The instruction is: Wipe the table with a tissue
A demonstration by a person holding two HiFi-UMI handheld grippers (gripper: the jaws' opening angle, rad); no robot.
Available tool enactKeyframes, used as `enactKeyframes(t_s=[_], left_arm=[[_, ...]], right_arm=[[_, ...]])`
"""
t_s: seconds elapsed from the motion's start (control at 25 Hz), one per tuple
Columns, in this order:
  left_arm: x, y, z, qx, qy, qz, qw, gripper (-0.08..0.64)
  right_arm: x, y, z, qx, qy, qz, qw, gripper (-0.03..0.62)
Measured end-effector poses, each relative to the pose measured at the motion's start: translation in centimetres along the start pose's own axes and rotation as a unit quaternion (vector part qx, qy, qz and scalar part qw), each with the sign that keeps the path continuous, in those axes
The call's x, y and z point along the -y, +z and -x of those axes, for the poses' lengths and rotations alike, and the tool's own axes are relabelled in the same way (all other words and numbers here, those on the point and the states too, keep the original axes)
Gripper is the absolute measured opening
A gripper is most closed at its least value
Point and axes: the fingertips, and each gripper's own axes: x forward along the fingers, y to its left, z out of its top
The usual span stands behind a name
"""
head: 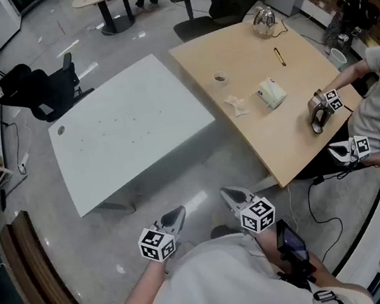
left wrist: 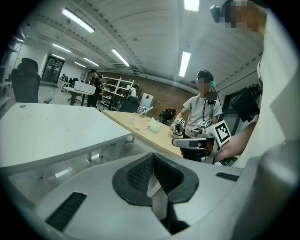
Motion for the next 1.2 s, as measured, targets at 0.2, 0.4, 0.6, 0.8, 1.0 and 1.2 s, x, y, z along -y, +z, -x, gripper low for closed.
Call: enactKeyframes(t_s=[0.2,0.4,0.6,0.8,1.0,1.2], left_arm=[[-0.4,2.2,-4.4,-0.005,0.004,-0.010,0.9999,0.008],[-1.0,5.1,-7.4,0.005,0.018,-0.009,0.9998,0.008],[-0.9,7.1,-9.4,0.010,0.027,-0.009,0.9995,0.008],[-1.3,7.0,-10.8,-0.008,0.026,0.002,0.9996,0.008],[-2.0,7.5,-13.2,-0.022,0.007,-0.004,0.9997,0.008],[-3.0,10.0,-16.5,-0.020,-0.032,-0.028,0.9989,0.008]], right_arm=[[4.4,2.3,-0.4,0.012,0.005,-0.003,1.000,0.017],[7.8,4.4,-0.9,0.015,0.013,-0.003,1.000,0.017],[10.2,6.3,-1.6,0.022,0.024,-0.003,0.999,0.017],[11.7,6.8,-2.3,0.022,0.028,-0.014,0.999,0.017],[13.8,6.1,-2.1,0.008,-0.001,-0.033,0.999,0.018],[16.6,6.2,-2.7,-0.012,-0.052,-0.030,0.998,0.018]])
